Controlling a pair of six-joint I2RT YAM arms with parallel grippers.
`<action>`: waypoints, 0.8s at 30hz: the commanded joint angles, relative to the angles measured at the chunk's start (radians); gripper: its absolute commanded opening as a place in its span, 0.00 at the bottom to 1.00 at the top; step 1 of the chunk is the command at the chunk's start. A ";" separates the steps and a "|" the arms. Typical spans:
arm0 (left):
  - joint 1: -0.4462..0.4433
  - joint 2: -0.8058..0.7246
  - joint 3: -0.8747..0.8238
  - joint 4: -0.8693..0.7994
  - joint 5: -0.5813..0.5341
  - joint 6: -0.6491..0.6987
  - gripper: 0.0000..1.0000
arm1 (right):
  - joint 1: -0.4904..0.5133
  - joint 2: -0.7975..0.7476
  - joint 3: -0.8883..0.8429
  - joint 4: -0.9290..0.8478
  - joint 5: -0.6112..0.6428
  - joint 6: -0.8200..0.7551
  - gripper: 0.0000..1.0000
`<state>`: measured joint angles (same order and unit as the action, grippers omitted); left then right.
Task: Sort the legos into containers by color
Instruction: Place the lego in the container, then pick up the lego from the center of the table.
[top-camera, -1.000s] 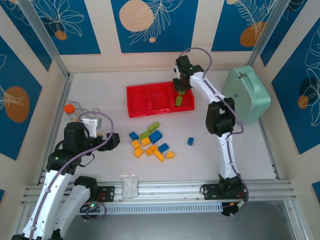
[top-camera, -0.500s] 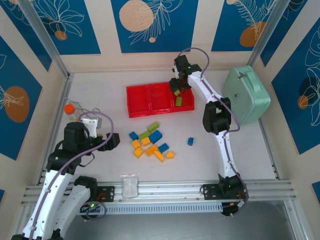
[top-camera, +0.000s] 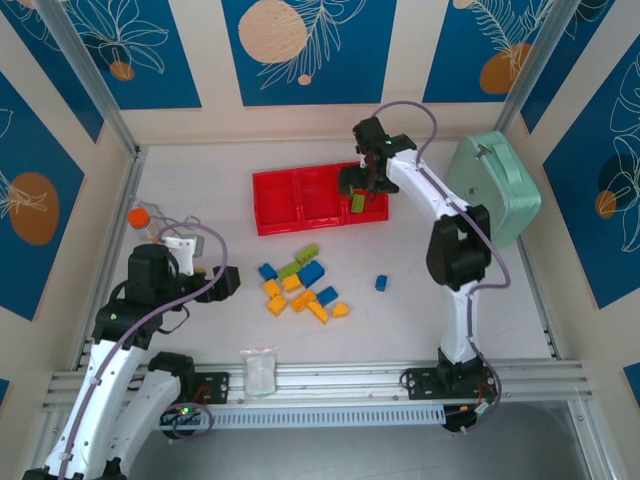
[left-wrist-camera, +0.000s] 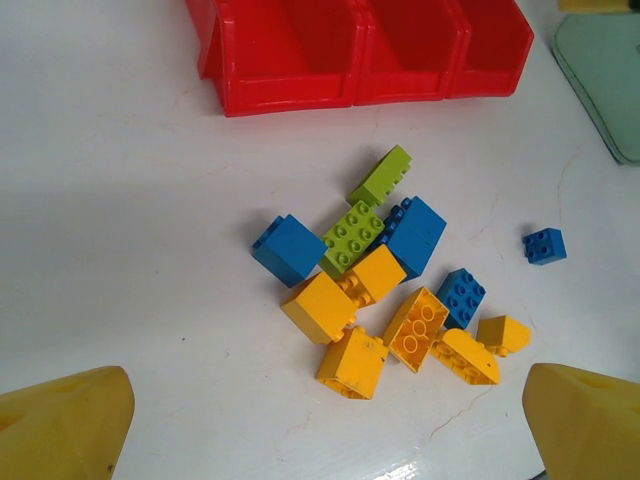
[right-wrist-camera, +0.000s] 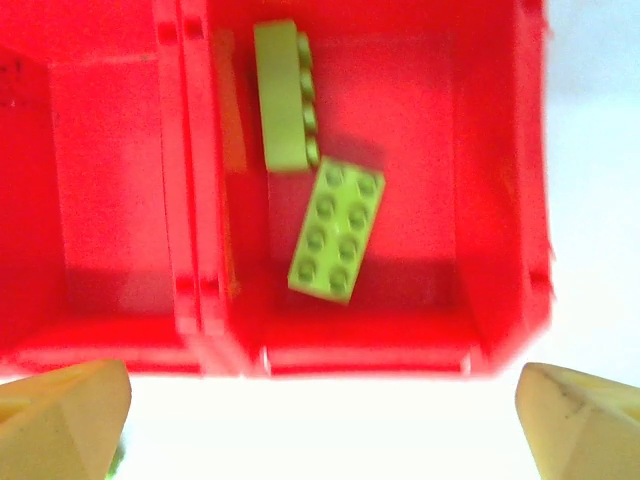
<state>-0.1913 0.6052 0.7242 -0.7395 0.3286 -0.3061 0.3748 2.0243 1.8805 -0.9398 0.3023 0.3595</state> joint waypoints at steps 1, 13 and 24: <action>-0.007 0.001 -0.011 0.026 0.031 0.017 0.99 | -0.007 -0.152 -0.167 -0.023 -0.068 0.191 0.99; -0.019 0.052 -0.010 0.047 0.125 0.025 0.99 | 0.136 -0.484 -0.770 -0.013 -0.139 0.512 0.97; -0.154 0.055 -0.010 0.075 0.146 0.044 0.99 | 0.131 -0.368 -0.774 0.056 -0.152 0.527 0.82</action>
<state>-0.3122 0.6800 0.7208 -0.6876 0.4671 -0.2859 0.5076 1.5982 1.0622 -0.9012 0.1570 0.8673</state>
